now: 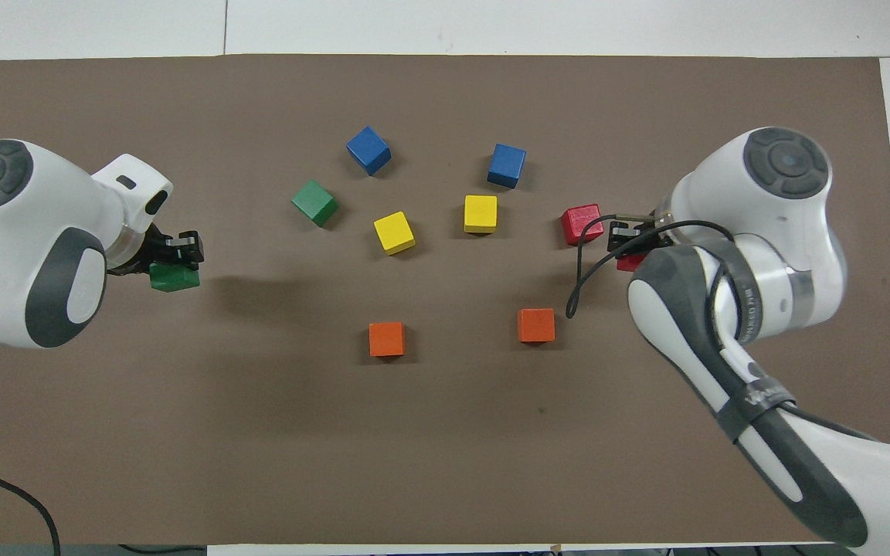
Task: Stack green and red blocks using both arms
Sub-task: 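Carry the green block outward with the left gripper while the right gripper carries red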
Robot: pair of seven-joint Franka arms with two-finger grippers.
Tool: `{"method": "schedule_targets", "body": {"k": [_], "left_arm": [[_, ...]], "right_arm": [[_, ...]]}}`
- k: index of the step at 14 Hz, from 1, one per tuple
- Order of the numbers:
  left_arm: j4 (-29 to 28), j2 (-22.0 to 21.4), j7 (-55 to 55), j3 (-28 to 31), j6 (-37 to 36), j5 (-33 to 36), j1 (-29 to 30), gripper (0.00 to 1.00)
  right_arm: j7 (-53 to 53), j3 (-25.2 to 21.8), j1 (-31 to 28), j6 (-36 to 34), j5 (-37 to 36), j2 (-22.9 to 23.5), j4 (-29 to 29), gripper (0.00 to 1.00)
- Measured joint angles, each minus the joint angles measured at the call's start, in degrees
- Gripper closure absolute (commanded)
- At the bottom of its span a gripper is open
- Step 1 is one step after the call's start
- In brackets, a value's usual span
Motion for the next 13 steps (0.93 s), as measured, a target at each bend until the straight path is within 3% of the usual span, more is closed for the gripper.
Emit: {"method": "schedule_targets", "body": {"k": [5,8,13], "left_arm": [[1.7,0.4,14.7,0.1,1.1,-0.7,4.3,1.00],[3.3,2.7,18.4,0.1,2.8,-0.7,6.0,1.00],[7.4,10.2,22.8,0.0,5.9,-3.0,7.1,1.00]], "right_arm": [[-22.3,-0.5,-11.0,2.2,0.0,-0.3,-1.0,1.00],[-25.1,-0.6,-14.3,6.0,0.0,0.3,-3.9,1.00],[-25.2,-0.3,-14.8,9.2,0.0,3.2,-5.3,1.00]]}}
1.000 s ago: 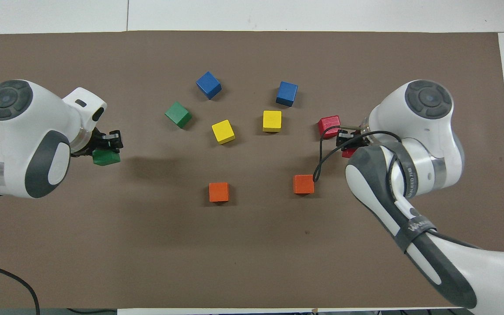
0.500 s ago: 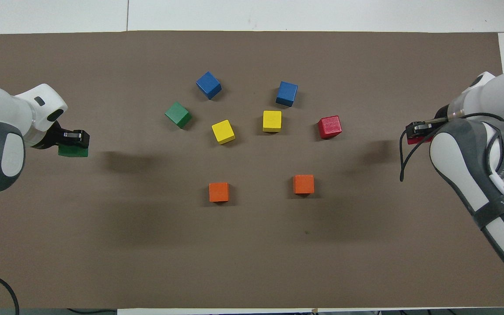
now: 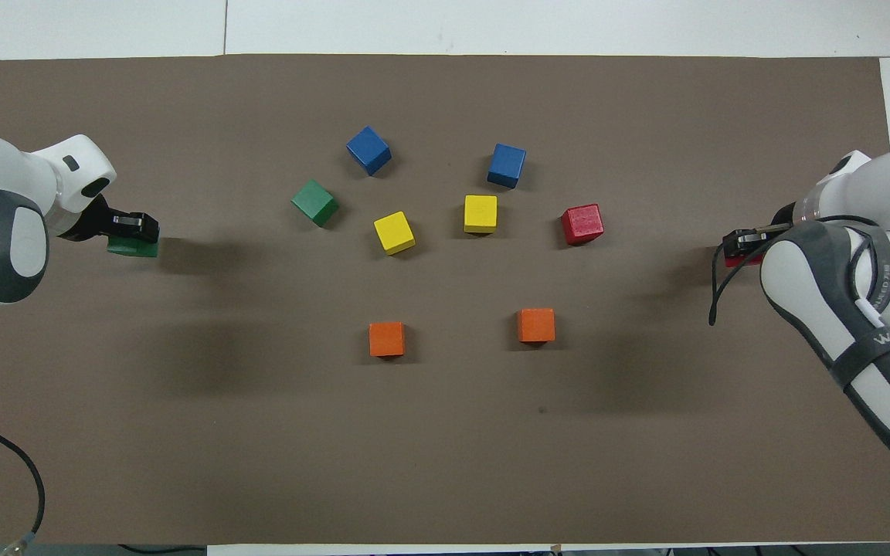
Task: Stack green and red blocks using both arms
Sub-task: 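Carry the green block outward with the left gripper while the right gripper carries red, then set down the green block with the left gripper while the right gripper releases red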
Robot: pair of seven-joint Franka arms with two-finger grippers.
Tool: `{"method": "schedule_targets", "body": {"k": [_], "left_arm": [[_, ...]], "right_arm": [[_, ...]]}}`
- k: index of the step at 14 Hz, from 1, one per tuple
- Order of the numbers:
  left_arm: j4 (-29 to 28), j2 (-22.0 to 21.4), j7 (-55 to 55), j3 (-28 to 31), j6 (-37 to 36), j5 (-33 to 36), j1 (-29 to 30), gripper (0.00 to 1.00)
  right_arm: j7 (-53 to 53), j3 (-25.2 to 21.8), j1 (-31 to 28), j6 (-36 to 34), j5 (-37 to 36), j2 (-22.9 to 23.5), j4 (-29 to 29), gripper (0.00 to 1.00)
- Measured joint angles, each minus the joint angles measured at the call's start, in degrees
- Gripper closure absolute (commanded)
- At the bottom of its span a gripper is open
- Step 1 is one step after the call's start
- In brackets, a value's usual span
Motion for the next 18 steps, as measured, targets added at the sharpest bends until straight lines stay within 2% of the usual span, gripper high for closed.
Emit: {"method": "schedule_targets", "body": {"k": [6,10,11,12,18], "left_arm": [[0.1,1.9,0.1,-0.1,2.0,-2.5,0.2,1.00],[0.1,2.6,-6.3,-0.3,3.0,-2.8,0.2,1.00],[0.1,2.6,-6.9,-0.3,3.0,-2.6,0.2,1.00],[0.1,2.6,-7.0,-0.3,3.0,-1.8,0.2,1.00],[0.0,2.9,-7.1,-0.7,3.2,2.8,-1.0,1.00]], "right_arm": [[0.0,0.0,0.0,4.1,0.0,2.8,-1.0,1.00],[0.0,0.0,0.0,4.2,0.0,3.0,-1.0,1.00],[0.0,0.0,0.0,4.2,0.0,3.0,-1.0,0.34],[0.0,0.0,0.0,4.2,0.0,3.0,-1.0,0.00],[1.1,0.0,0.0,4.4,0.0,3.3,0.1,0.00]]}}
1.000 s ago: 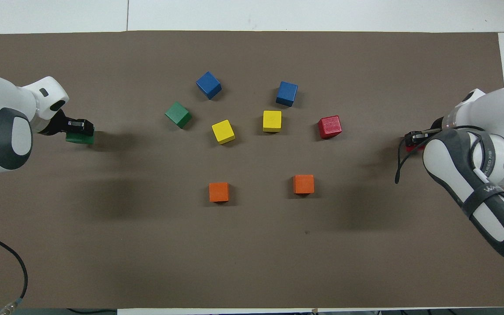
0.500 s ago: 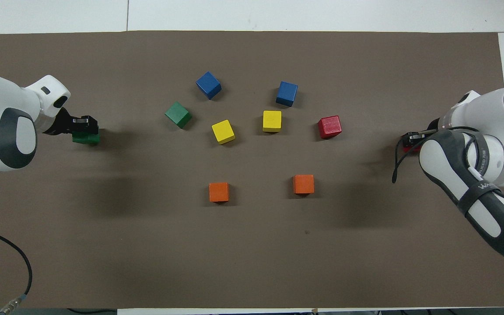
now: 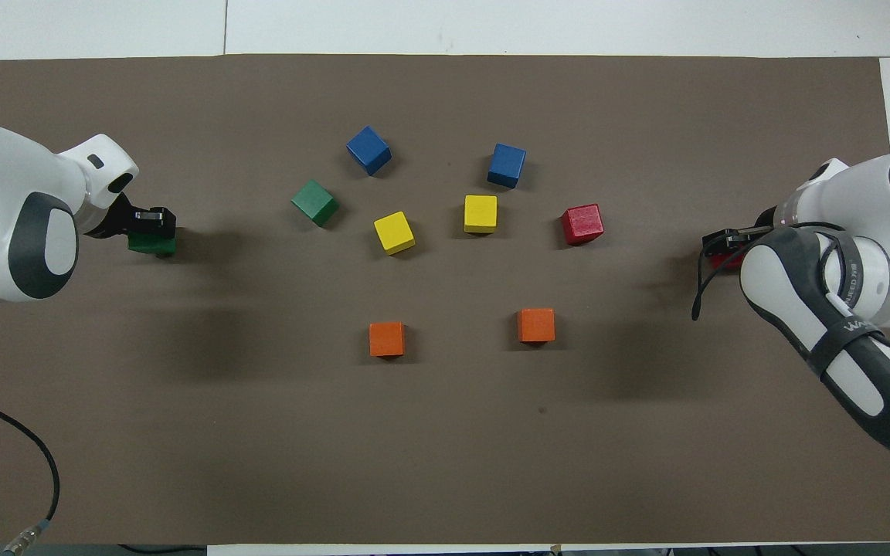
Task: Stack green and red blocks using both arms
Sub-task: 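Set down the green block with the left gripper while the right gripper releases red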
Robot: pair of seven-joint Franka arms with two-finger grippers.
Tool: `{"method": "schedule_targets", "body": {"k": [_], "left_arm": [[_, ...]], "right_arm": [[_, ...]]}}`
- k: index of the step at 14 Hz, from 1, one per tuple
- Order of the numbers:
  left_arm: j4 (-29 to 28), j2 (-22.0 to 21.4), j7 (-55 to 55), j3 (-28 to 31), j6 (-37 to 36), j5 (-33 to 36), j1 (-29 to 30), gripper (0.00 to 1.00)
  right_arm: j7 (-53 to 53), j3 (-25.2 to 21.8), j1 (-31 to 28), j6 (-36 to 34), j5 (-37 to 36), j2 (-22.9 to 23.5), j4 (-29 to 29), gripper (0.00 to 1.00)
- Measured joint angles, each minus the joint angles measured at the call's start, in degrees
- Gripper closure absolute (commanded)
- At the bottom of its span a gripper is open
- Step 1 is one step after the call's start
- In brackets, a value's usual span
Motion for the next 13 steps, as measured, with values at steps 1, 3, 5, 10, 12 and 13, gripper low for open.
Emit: {"method": "schedule_targets", "body": {"k": [1,3,5,10,12,13], "left_arm": [[-0.1,0.2,0.0,0.0,0.5,0.3,-0.2,1.00],[-0.3,0.5,0.0,0.0,1.0,0.4,-0.3,1.00],[-0.4,0.5,0.0,0.0,1.1,0.5,-0.3,1.00],[-0.8,0.6,-0.5,0.1,1.3,0.5,-0.3,1.00],[-1.0,0.6,-0.8,0.1,1.7,0.5,-0.3,0.53],[-1.0,0.6,-0.8,0.1,1.7,0.5,-0.3,0.01]], "right_arm": [[1.1,0.1,0.1,-1.7,0.0,-0.4,1.3,0.00],[2.7,0.3,0.6,-7.4,0.0,-2.2,5.4,0.00],[4.2,0.6,2.3,-11.0,0.0,-4.8,9.1,0.00],[13.4,0.9,13.9,-15.5,-2.2,-5.2,18.6,0.00],[16.1,1.0,18.3,-17.0,-3.0,-1.9,22.6,0.00],[16.4,1.0,19.1,-17.2,-3.1,0.2,24.1,0.00]]}}
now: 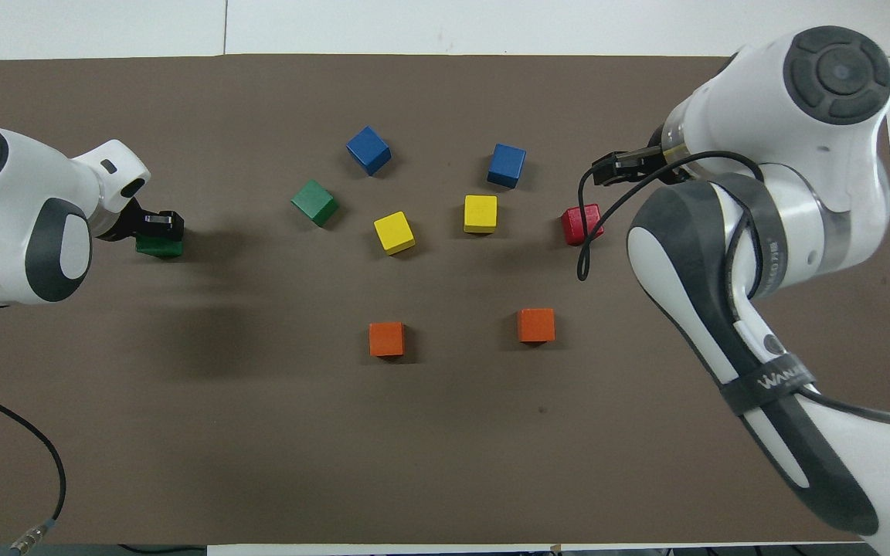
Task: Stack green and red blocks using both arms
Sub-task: 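Set down the green block with the left gripper while the right gripper releases red, then reach the left gripper to the second green block while the right gripper grasps red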
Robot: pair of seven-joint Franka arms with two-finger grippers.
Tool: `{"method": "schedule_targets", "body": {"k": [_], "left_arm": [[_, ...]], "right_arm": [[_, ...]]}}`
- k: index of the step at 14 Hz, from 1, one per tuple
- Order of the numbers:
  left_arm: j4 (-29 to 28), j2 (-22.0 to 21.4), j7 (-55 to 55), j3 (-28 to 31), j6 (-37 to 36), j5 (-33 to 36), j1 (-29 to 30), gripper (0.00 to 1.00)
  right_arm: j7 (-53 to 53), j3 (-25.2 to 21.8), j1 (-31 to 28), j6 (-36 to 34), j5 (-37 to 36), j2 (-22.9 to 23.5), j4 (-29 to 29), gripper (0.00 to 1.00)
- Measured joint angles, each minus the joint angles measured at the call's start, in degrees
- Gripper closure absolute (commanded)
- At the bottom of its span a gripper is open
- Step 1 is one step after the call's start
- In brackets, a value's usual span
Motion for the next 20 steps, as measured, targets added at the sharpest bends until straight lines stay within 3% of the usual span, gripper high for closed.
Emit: {"method": "schedule_targets", "body": {"k": [5,9,12,15,20], "left_arm": [[-0.1,0.0,-0.3,0.0,1.1,0.0,0.0,0.00],[0.7,0.0,-0.3,0.2,1.1,0.0,0.1,0.00],[5.5,-0.3,-2.4,0.3,-3.9,0.0,0.2,0.00],[10.9,-0.5,-13.8,-0.4,-9.0,0.0,-0.9,0.00],[11.1,-0.5,-36.2,-0.6,-9.2,0.0,-8.3,0.00]], "right_arm": [[0.0,0.0,0.4,1.1,0.0,8.0,3.9,0.00],[0.4,0.1,2.8,4.8,0.0,9.4,3.7,0.00],[2.5,0.0,3.5,5.3,0.0,9.7,1.9,0.00],[2.6,-0.3,1.9,8.3,0.0,9.4,-2.0,0.00],[2.6,-0.2,0.1,12.0,0.0,7.9,-7.9,0.00]]}}
